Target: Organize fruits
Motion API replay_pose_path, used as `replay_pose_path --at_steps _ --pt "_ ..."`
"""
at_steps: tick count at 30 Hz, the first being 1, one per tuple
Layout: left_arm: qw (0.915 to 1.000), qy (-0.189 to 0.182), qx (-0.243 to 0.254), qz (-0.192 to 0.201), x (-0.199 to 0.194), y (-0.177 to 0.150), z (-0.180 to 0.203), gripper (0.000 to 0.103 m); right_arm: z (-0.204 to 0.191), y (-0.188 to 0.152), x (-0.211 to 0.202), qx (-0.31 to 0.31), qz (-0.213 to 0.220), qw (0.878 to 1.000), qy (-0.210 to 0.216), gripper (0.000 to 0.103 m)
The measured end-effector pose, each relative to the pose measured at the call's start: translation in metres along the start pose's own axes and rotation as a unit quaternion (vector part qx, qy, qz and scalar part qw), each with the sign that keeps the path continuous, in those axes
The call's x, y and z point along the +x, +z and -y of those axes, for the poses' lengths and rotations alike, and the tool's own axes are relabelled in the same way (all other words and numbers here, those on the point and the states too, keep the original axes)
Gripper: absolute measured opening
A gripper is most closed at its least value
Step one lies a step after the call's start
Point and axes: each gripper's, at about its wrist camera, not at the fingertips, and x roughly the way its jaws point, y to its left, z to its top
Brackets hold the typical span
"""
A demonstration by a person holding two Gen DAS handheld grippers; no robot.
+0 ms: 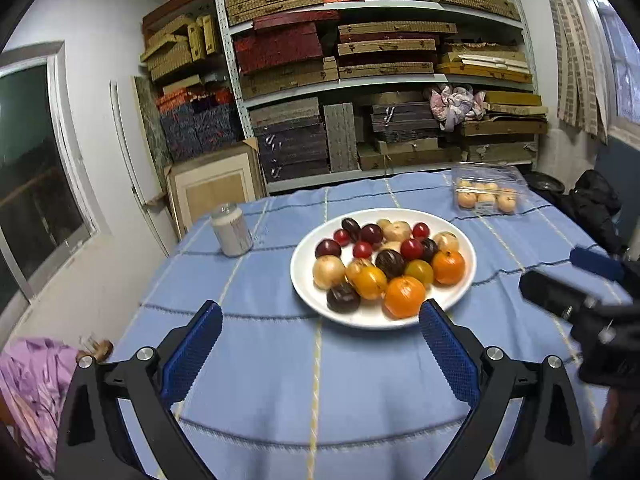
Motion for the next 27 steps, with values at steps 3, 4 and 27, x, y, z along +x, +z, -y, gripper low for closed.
replay_pose_path --at_steps 3,4,27 --pt "0.9995 0.030 -0.006 -0.004 -0.010 -0.010 0.000 0.099 0.005 -0.019 -0.003 0.014 -0.014 0.999 -0.031 0.099" --pt "0.9988 0.049 -0.007 0.004 -0.015 -0.013 0.001 0.099 0.007 -0.025 -0.004 0.016 -0.018 0.999 -0.041 0.099" --pt "0.9976 -0.042 -0.035 -0.043 0.009 -0.034 0.013 0.099 0.002 -0.058 0.006 -0.020 -0.052 0.998 -0.026 0.099"
